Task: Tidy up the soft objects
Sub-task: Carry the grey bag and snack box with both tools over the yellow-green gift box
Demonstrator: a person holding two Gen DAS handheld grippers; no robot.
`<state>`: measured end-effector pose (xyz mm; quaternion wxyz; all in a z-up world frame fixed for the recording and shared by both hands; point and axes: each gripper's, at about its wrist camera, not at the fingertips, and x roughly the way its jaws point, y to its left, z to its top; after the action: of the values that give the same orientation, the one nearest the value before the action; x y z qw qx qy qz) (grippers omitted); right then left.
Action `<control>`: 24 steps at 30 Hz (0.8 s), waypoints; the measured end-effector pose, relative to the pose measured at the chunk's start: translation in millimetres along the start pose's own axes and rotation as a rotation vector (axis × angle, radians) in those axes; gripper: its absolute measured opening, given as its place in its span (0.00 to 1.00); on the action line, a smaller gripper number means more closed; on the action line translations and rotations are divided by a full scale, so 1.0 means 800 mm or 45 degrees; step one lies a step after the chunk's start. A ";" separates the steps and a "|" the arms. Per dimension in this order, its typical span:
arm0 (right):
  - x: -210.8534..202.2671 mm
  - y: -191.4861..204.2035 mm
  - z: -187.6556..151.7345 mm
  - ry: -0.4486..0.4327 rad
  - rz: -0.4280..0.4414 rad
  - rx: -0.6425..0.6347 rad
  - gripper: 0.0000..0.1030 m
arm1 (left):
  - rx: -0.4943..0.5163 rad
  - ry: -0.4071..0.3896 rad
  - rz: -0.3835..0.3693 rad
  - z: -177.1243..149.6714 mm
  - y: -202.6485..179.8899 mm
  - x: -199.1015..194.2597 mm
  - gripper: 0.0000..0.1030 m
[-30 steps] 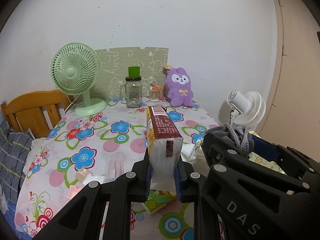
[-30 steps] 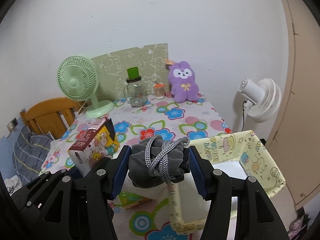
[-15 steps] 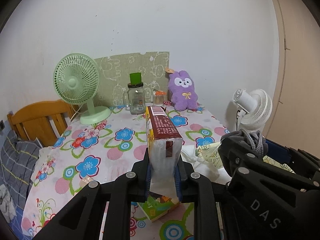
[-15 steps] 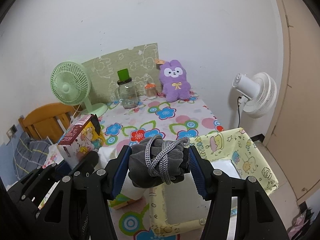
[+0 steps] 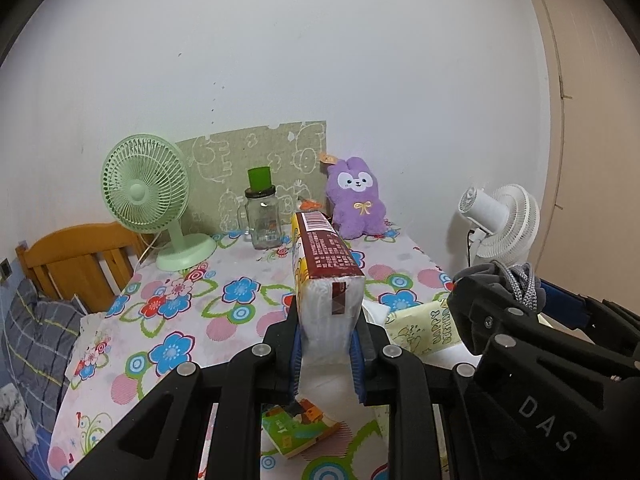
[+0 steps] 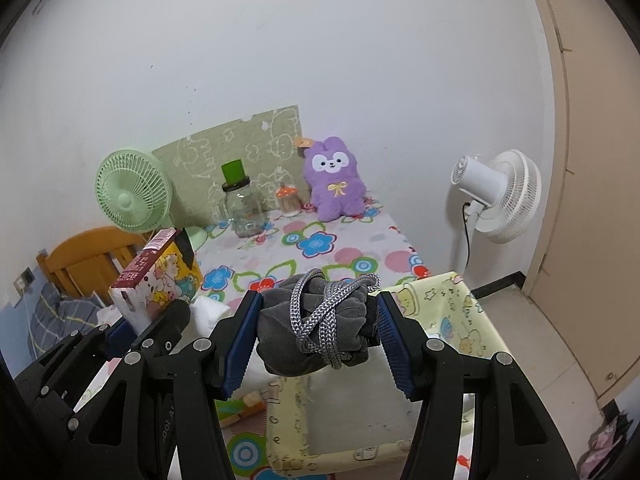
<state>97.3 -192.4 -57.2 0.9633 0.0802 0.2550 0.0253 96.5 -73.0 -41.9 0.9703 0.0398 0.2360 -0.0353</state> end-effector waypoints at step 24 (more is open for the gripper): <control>-0.007 -0.054 0.007 -0.006 -0.076 0.072 0.60 | 0.080 -0.007 -0.105 0.007 -0.061 0.006 0.20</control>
<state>95.7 -236.3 -57.3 0.9616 0.0998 0.2556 -0.0108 99.2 -122.0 -41.9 0.9670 0.0605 0.2334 -0.0828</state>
